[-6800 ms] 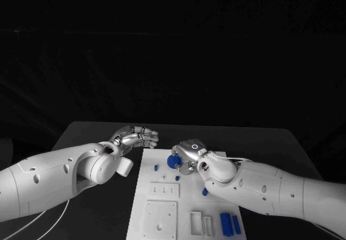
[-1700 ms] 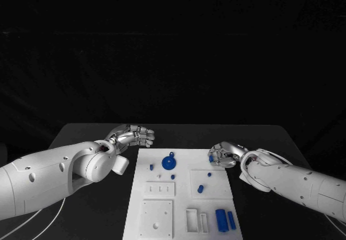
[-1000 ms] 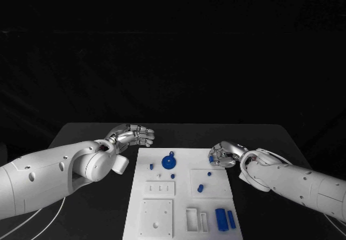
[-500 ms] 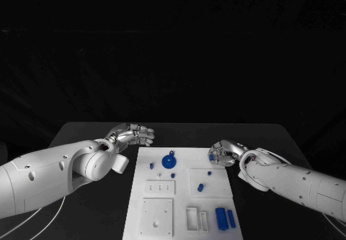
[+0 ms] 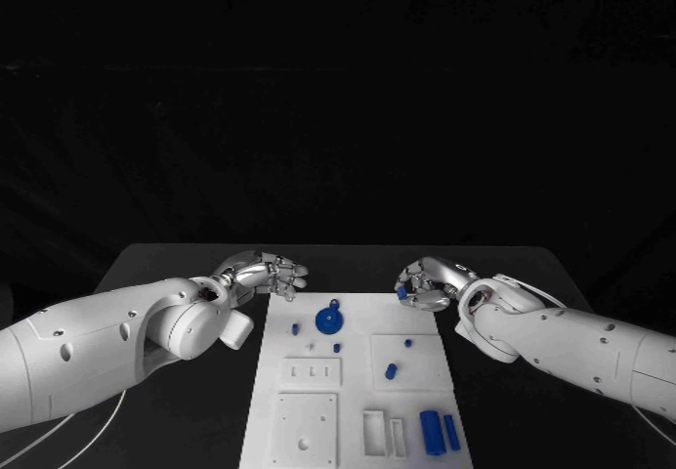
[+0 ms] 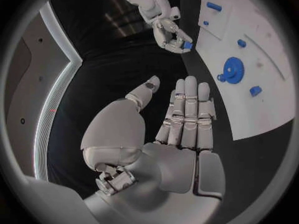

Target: Assemble the parts on the task board

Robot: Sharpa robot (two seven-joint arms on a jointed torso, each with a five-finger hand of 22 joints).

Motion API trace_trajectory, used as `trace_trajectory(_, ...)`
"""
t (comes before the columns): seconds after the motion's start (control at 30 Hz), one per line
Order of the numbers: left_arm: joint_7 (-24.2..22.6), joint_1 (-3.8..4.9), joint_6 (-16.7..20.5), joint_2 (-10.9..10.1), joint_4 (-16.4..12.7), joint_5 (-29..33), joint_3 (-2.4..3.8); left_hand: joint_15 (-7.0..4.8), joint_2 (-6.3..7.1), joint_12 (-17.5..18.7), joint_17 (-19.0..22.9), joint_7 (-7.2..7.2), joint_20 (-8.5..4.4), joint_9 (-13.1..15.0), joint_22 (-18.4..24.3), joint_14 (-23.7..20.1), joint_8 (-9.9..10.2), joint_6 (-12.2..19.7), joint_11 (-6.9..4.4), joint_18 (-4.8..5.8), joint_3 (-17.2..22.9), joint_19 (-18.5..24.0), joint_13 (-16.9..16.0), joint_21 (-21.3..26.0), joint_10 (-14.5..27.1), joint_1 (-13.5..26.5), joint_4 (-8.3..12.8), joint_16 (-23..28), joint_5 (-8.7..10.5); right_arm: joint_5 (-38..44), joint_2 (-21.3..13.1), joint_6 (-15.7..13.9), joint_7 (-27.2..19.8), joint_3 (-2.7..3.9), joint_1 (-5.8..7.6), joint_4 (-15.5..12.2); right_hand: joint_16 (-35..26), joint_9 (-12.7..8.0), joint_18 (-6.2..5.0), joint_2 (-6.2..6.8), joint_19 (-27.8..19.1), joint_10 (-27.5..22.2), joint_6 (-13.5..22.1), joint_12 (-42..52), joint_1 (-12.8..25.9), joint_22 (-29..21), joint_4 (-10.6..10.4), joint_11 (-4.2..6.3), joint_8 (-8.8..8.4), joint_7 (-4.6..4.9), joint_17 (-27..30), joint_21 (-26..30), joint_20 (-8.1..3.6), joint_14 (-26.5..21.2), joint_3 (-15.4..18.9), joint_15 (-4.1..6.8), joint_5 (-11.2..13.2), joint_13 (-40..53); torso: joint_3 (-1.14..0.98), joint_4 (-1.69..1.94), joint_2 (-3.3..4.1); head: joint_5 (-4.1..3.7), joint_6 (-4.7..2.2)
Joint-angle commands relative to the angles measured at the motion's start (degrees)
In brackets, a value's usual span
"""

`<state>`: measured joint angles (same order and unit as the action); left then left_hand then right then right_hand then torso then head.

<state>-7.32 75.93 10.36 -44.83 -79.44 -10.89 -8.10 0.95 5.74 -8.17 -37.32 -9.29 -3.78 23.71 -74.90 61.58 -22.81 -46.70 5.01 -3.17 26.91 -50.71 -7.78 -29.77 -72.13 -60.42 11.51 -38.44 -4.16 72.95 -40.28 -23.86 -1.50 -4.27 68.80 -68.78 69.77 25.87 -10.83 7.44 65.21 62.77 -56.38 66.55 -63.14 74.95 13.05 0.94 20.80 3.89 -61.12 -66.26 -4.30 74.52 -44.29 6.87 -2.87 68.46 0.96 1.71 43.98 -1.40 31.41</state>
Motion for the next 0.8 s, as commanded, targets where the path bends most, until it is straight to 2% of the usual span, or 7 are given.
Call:
trace_trajectory(0.03,6.1,0.14,-1.9,0.9,-0.3,-4.2,0.08,-1.89,0.34,-1.7,-2.2,0.31,-1.74,0.2,-1.6,1.8,-0.5,-1.3,-1.37,-0.63,-0.6,-2.0,-1.4,-3.7,-2.8,1.1,-1.1,-4.7,0.54,3.8,-0.2,2.0,8.3,-0.05,1.02,-2.4,-0.2,1.5,-4.17,-0.47,0.2,0.3,-2.0,0.3,0.1,1.0,0.3,0.11,0.73,1.44,-0.1,-0.3,-0.40,0.1,0.0,0.35,0.1,0.1,-0.01,-0.27,-0.37,0.15,-0.23)
trace_trajectory(0.17,10.3,0.67,-1.5,2.2,-0.3,-6.1,0.08,-5.01,0.80,-5.3,-5.4,1.54,-4.25,0.2,-1.7,5.3,-0.5,-2.5,-3.43,-1.24,-1.6,-5.6,-4.2,-10.0,-7.5,2.3,-2.5,-12.0,0.78,4.2,0.1,2.7,12.0,-0.05,2.34,-5.2,-0.2,1.6,-4.17,-0.40,0.2,0.3,-2.1,0.3,0.2,1.0,0.5,0.14,0.78,1.41,-0.1,-0.3,-0.44,0.1,0.0,0.37,0.1,0.1,0.00,-0.38,-0.89,0.21,-0.33)
trace_trajectory(0.3,13.4,1.05,-0.8,3.3,-0.7,-7.7,0.07,-6.49,1.21,-8.6,-7.1,2.52,-5.92,0.0,-1.6,6.8,-0.2,-3.3,-4.46,-1.62,-2.2,-7.1,-6.7,-14.5,-9.4,3.2,-3.5,-16.7,1.08,4.4,0.7,3.1,14.3,-0.05,3.01,-7.4,-0.2,1.7,-4.17,-0.31,0.3,0.3,-2.1,0.3,0.2,1.0,0.5,0.16,0.80,1.38,-0.1,-0.3,-0.46,0.1,-0.1,0.38,0.0,0.1,-0.01,-0.41,-1.32,0.28,-0.44)
trace_trajectory(0.47,16.1,1.36,0.7,5.6,0.1,-9.4,0.03,-7.00,1.88,-11.6,-7.7,2.80,-7.08,-0.2,-1.5,7.2,0.5,-3.3,-4.90,-1.68,-2.8,-7.2,-9.3,-17.9,-9.1,4.6,-5.0,-19.8,1.22,6.3,2.1,2.8,16.4,-0.05,3.35,-9.9,-0.3,1.8,-4.17,0.11,0.3,0.6,-2.3,0.4,0.3,1.0,0.7,0.20,0.86,1.33,-0.1,-0.4,-0.49,0.2,-0.5,0.40,-0.1,0.1,0.04,-0.41,-2.01,0.72,-0.22)
trace_trajectory(0.67,17.7,1.36,1.6,7.6,0.9,-10.2,0.00,-6.80,2.82,-13.0,-7.3,2.48,-7.45,-0.4,-1.3,6.5,1.3,-2.4,-4.74,-1.59,-2.6,-6.4,-10.9,-19.3,-7.4,5.5,-6.4,-20.7,1.36,8.4,4.3,3.1,18.0,-0.05,3.35,-11.1,-0.3,1.8,-4.17,0.25,0.4,0.7,-2.4,0.3,0.4,1.0,0.8,0.22,0.86,1.31,-0.1,-0.4,-0.49,0.2,-0.7,0.41,-0.1,0.1,0.07,-0.36,-2.45,1.00,-0.06)
trace_trajectory(0.8,18.6,1.36,1.8,8.3,1.4,-11.2,0.00,-6.47,2.94,-13.0,-6.7,2.19,-7.25,-0.6,-1.1,5.4,1.6,-2.2,-4.41,-1.43,-2.3,-5.2,-11.4,-19.2,-5.8,6.1,-7.5,-20.4,1.37,9.2,5.5,3.0,18.4,-0.05,3.35,-11.1,-0.3,1.8,-4.17,0.29,0.4,0.7,-2.5,0.3,0.4,0.9,0.8,0.22,0.84,1.30,-0.1,-0.4,-0.49,0.2,-0.9,0.42,-0.2,0.1,0.06,-0.37,-2.59,1.05,-0.09)
